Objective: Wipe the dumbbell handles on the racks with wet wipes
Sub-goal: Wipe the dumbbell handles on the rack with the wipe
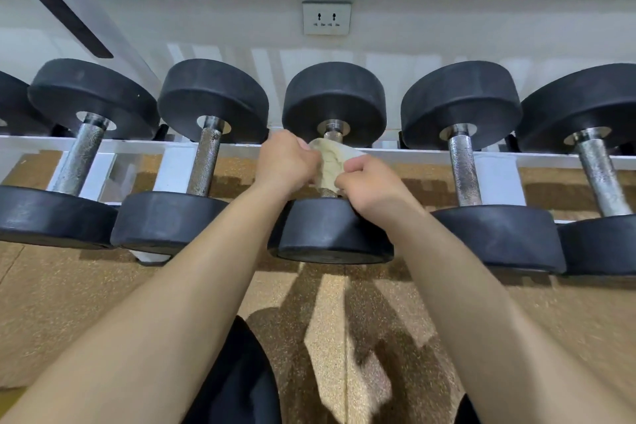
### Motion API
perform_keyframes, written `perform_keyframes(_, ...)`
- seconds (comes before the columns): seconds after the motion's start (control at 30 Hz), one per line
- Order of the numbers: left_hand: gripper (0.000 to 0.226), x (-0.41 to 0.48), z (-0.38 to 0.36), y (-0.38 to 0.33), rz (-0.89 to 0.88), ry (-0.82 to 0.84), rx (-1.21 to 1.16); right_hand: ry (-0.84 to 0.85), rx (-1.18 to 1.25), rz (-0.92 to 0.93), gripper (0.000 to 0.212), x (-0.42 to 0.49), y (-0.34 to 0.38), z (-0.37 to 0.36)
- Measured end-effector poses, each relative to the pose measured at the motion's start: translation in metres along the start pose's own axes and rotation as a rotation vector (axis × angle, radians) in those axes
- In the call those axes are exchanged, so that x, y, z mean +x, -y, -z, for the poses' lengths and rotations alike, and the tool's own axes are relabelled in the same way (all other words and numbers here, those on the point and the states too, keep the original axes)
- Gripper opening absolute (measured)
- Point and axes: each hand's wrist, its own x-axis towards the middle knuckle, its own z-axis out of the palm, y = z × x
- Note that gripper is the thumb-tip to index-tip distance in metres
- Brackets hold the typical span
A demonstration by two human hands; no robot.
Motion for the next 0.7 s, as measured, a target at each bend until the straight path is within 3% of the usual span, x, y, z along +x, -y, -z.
perform_keyframes(0.1,0.016,0.002,-0.002,-0.004,0.247,0.416,-0.482,0.017,-0.102,-0.095,0.027,-0.007,0.001,-0.006)
perform_keyframes(0.2,0.012,0.005,-0.006,-0.003,0.258,0.688,-0.560,-0.002,-0.115,-0.155,0.044,-0.008,0.010,-0.007)
perform_keyframes(0.37,0.007,0.020,-0.025,-0.011,0.337,0.765,-0.660,-0.238,0.028,-0.144,0.029,-0.019,-0.001,-0.012)
perform_keyframes(0.57,0.020,0.038,-0.034,-0.022,0.333,0.663,-0.727,-0.274,0.079,-0.101,0.019,-0.019,-0.002,-0.015)
perform_keyframes(0.7,0.007,0.023,-0.029,0.004,0.272,0.888,-0.610,-0.308,0.074,-0.120,0.024,-0.021,-0.002,-0.016)
